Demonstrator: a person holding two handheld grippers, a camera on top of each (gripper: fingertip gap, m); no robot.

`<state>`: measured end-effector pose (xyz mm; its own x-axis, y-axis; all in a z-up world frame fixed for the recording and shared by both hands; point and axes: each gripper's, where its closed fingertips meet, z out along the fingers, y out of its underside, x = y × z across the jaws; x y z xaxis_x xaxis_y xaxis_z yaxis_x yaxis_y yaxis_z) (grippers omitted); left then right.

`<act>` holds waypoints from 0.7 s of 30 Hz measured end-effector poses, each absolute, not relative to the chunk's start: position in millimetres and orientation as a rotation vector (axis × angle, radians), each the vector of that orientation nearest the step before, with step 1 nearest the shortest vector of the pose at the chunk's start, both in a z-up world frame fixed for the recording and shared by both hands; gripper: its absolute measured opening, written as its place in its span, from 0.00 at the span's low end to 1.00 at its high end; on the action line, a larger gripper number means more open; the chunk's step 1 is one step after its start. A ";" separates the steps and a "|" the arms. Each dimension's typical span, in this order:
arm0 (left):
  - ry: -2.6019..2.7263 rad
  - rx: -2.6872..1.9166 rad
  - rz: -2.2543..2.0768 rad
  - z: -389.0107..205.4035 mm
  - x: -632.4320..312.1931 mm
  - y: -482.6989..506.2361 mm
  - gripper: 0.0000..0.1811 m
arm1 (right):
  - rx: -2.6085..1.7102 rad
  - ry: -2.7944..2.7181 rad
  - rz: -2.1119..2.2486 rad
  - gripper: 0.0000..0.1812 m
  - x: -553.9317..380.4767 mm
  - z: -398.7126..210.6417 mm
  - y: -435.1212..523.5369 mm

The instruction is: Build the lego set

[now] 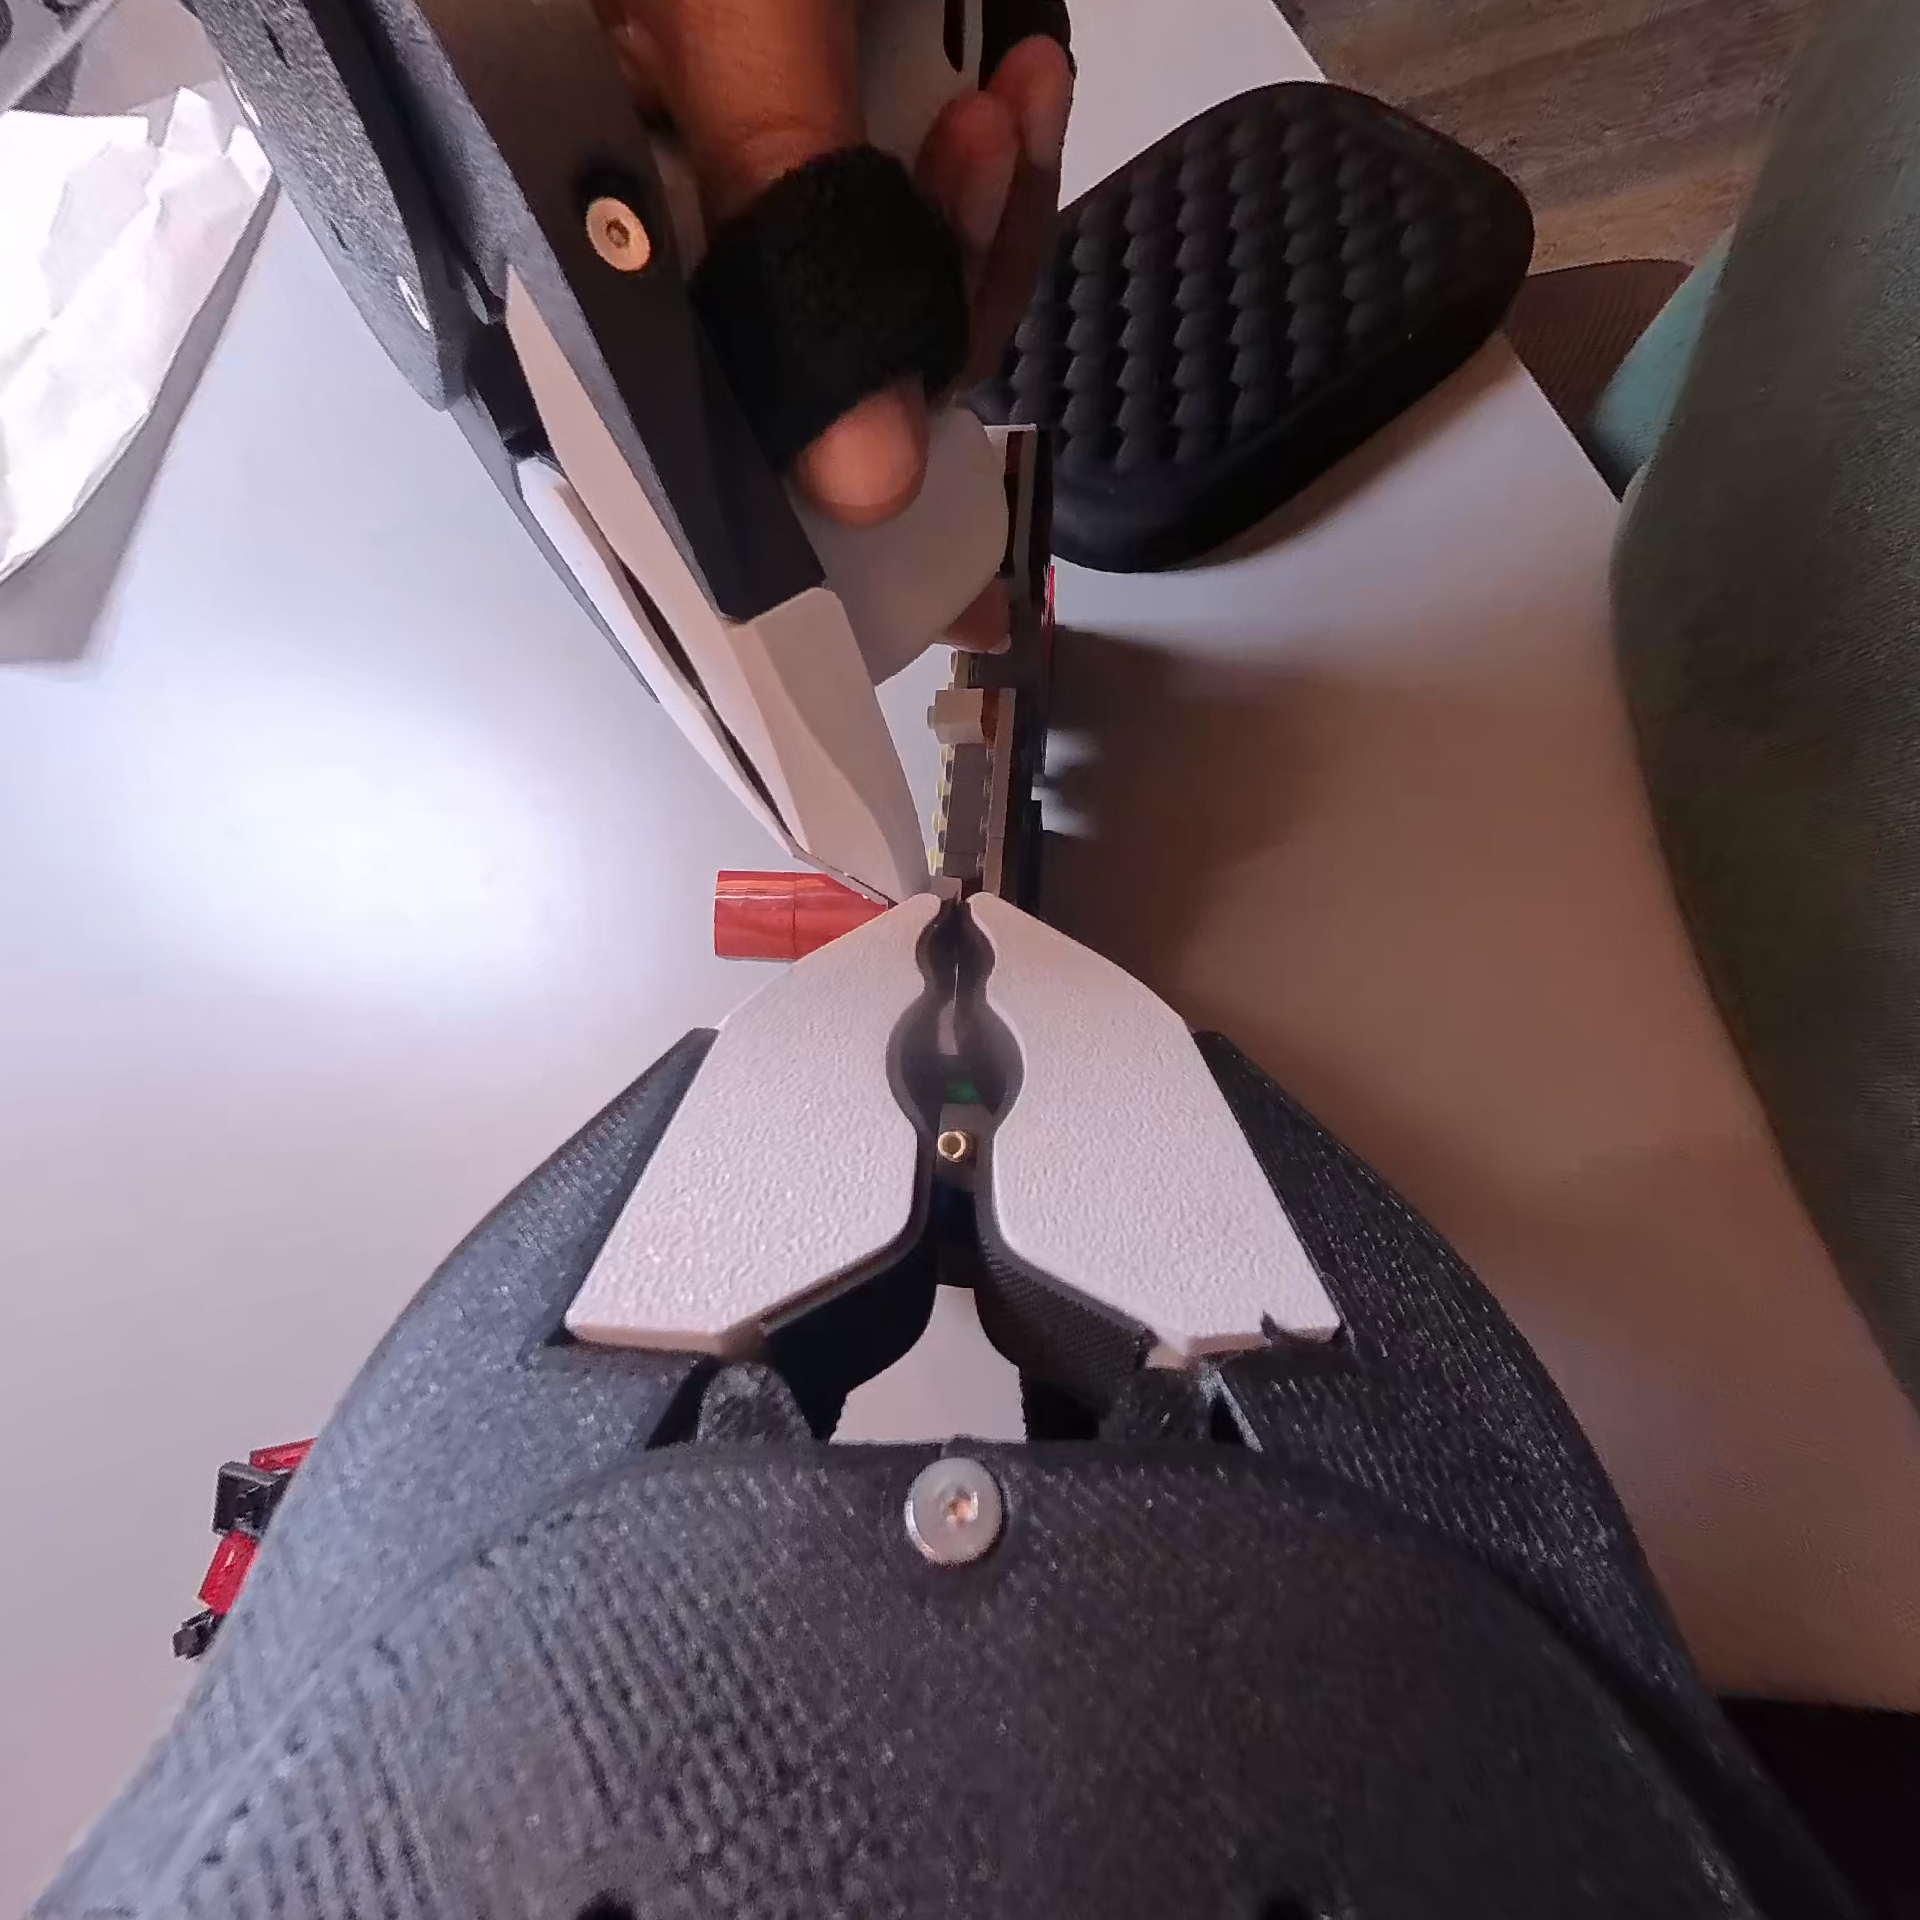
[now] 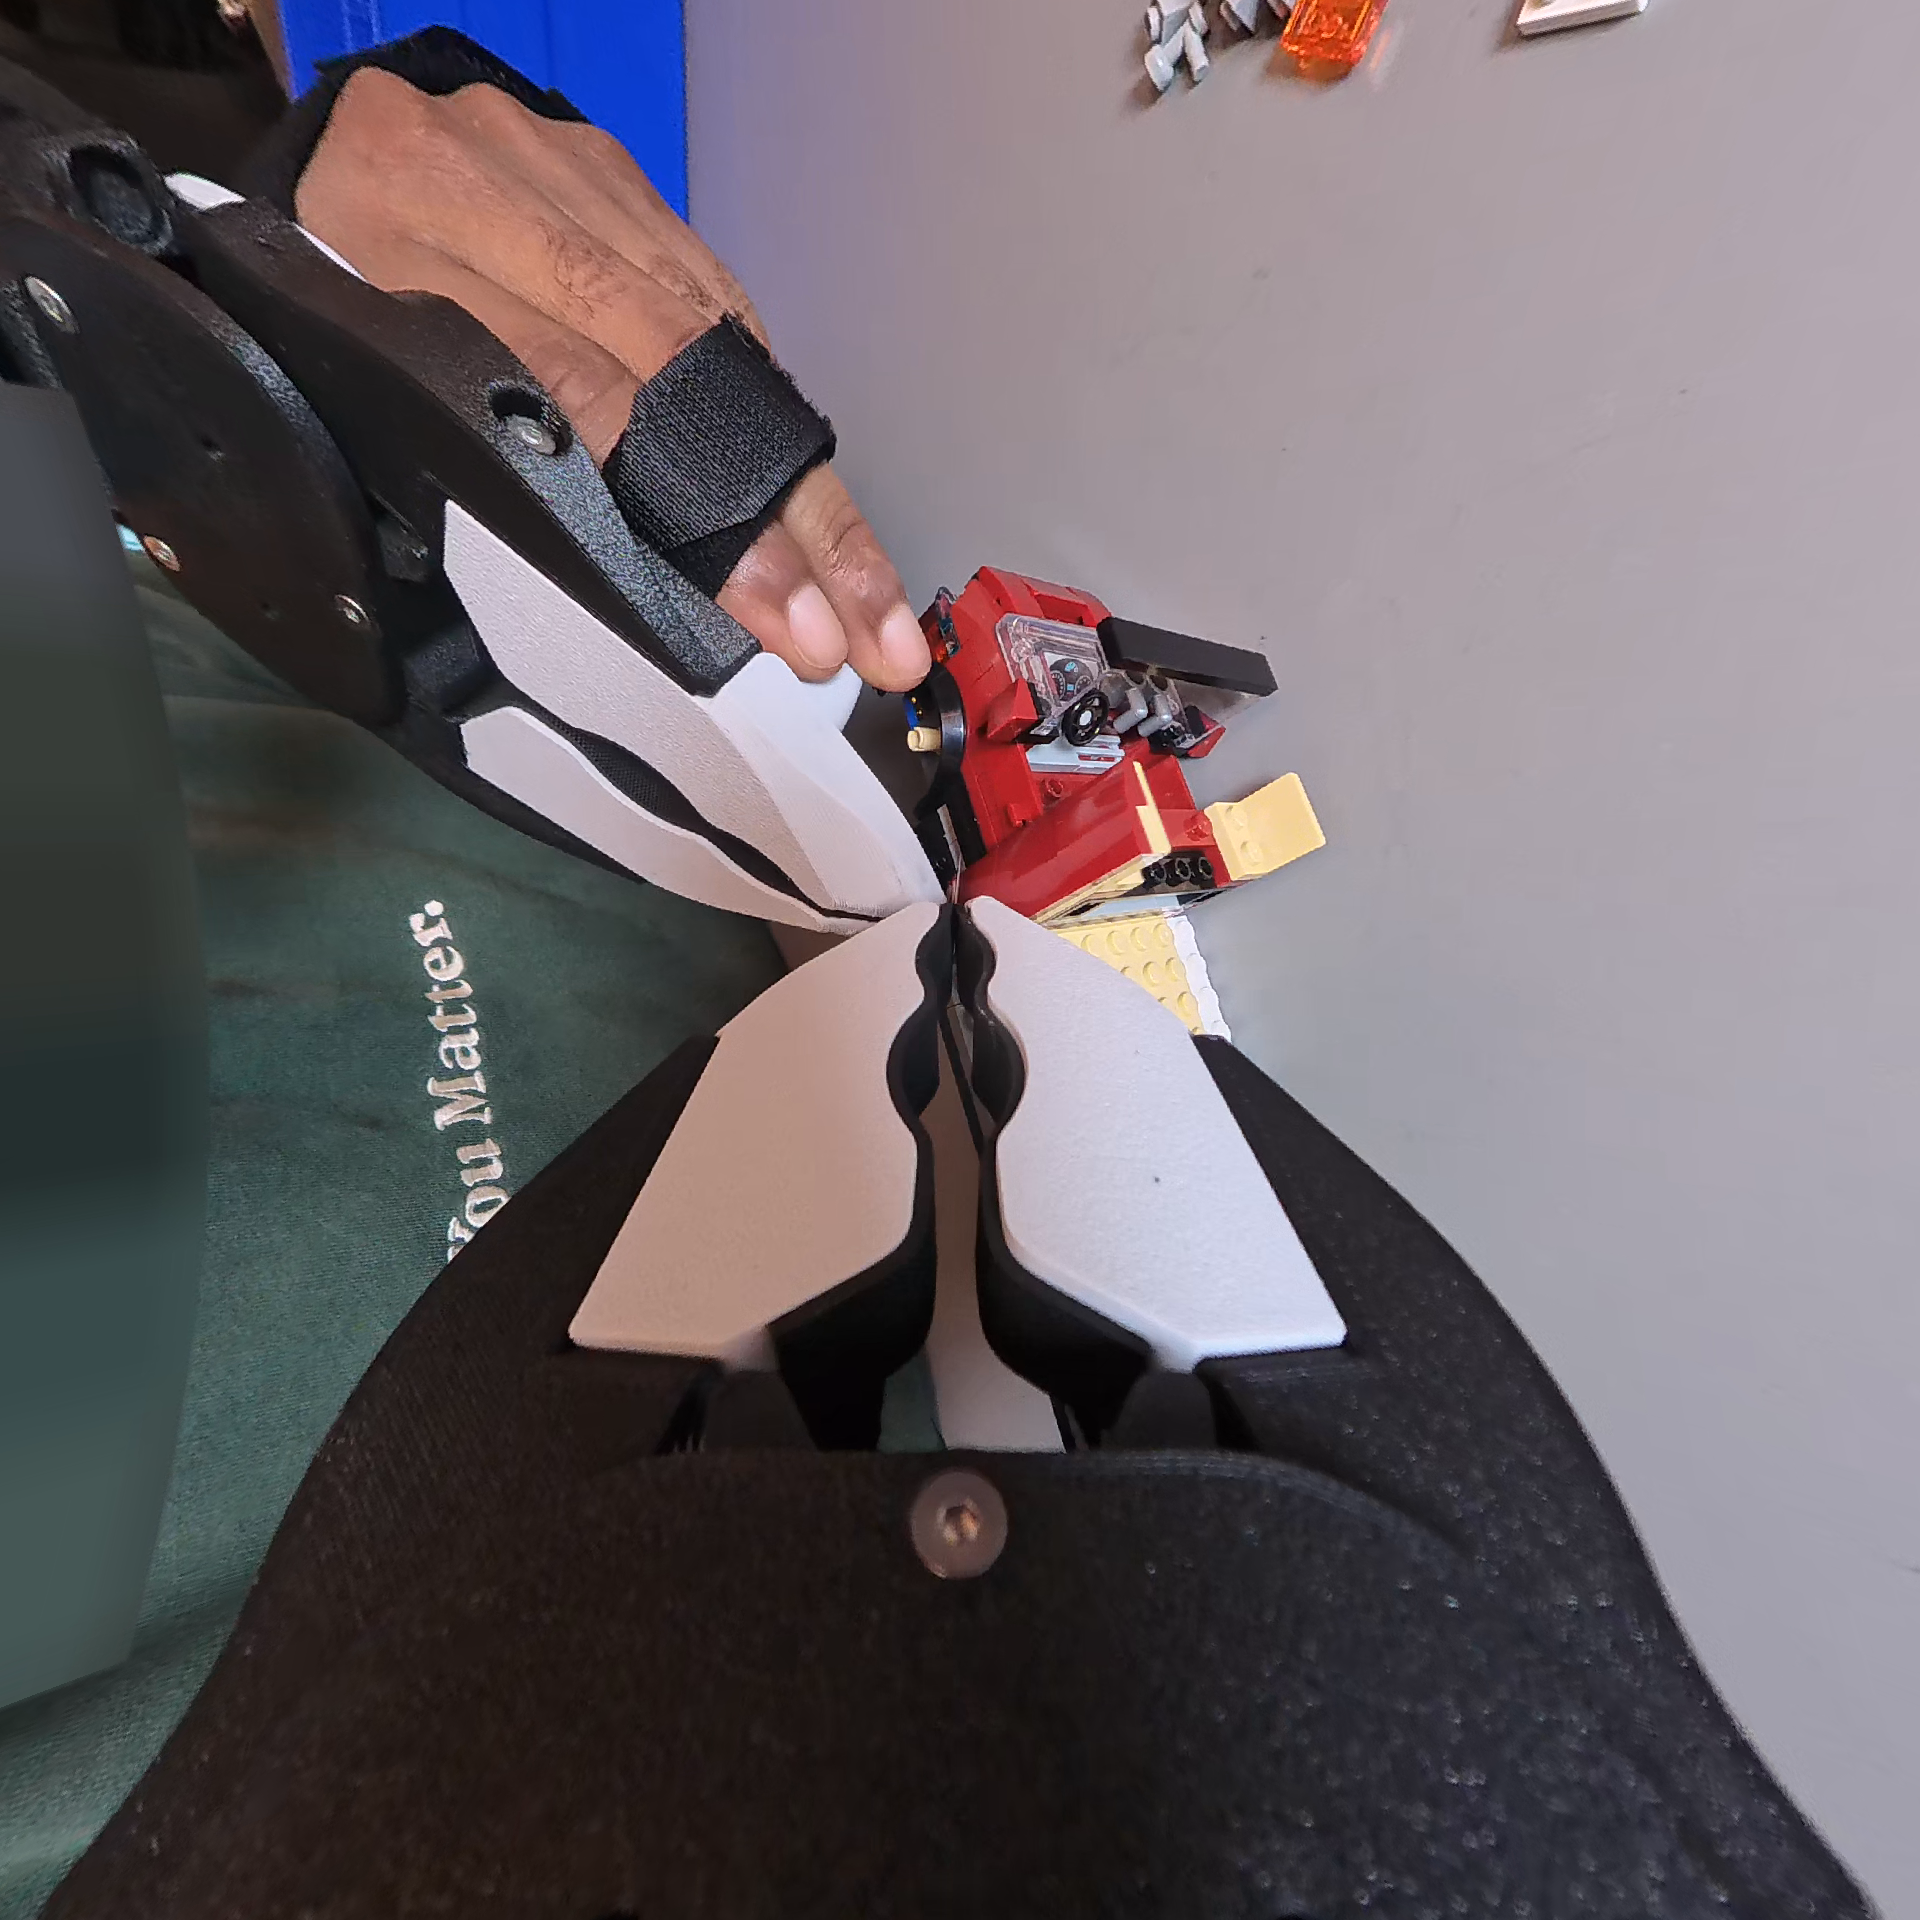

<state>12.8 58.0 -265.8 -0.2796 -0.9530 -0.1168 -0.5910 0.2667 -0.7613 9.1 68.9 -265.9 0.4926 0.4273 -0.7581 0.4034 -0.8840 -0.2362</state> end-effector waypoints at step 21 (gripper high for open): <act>2.035 -1.587 -0.928 -267.3 14.3 56.5 0.00 | -2.695 -0.776 1.383 0.00 11.5 -265.8 68.7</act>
<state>14.3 56.5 -267.3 -0.2777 -0.9566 0.0882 -0.6935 0.1361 -0.7075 11.5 68.7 -265.8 0.4854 0.4345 -0.7586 0.4213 -0.8766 -0.2325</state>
